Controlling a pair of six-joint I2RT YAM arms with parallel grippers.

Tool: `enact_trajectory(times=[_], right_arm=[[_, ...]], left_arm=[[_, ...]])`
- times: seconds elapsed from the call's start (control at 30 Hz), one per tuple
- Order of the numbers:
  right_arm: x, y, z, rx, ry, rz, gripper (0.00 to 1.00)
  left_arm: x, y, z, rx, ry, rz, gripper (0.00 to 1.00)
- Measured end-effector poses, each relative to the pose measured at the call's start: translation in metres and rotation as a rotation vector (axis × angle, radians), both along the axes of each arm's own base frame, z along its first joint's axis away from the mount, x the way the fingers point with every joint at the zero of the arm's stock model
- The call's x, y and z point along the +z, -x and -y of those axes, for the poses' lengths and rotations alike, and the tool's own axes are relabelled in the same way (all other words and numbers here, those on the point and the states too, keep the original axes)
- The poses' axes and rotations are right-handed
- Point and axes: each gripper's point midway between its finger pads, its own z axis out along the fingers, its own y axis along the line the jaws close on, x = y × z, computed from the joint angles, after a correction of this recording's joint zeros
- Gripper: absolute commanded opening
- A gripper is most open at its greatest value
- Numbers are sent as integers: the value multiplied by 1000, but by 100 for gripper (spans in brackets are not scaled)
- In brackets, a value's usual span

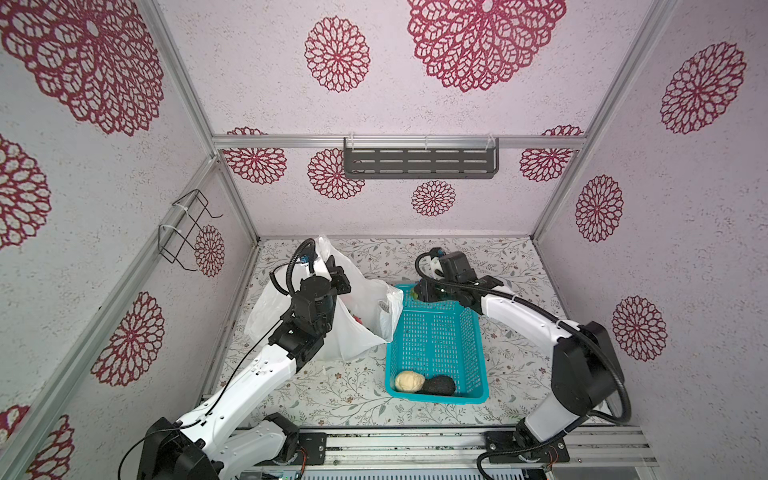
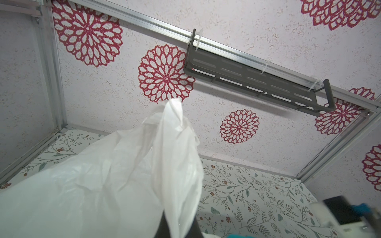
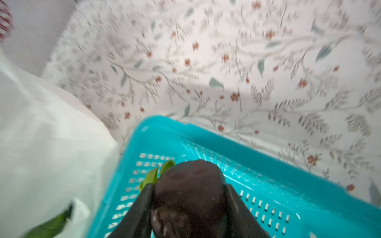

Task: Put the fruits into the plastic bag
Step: 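Grasp the dark purple mangosteen with the right gripper and lift it, then lower the mangosteen into the bag and open the right gripper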

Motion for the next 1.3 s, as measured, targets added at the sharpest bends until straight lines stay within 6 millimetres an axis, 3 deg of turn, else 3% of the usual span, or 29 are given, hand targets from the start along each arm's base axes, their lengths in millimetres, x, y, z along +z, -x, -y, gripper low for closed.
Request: enact_trajectory(times=[0.07,0.17,0.3,0.4,0.5,0.6,0.63,0.73,0.83,0.93,1.1,1.3], right_arm=[[46,1,-11,37,-66,103,37],[90,14,-40,146,-133,202,38],[106,35,-100,345,-172,225,38],[89,44,-152,498,-198,168,38],[45,53,-200,636,-223,44,38],[-6,60,-229,732,-253,-106,42],[-22,62,-235,754,-262,-156,48],[-52,69,-246,808,-291,-270,74],[-54,77,-247,837,-318,-308,84],[-42,85,-244,864,-350,-279,85],[-12,97,-222,845,-361,-207,86],[54,78,-193,731,-314,31,87]], left_arm=[[1,0,0,0,2,3,0],[1,0,0,0,3,6,0],[2,0,0,-1,3,6,0],[1,0,0,-2,1,6,0],[1,0,1,-6,2,6,0],[1,0,2,-11,5,5,0],[1,0,2,-12,6,5,0],[1,0,2,-11,6,5,0],[1,0,2,-13,8,5,0],[0,0,2,-11,7,2,0],[-5,1,1,-9,3,-5,0],[-3,2,0,-5,12,-1,0]])
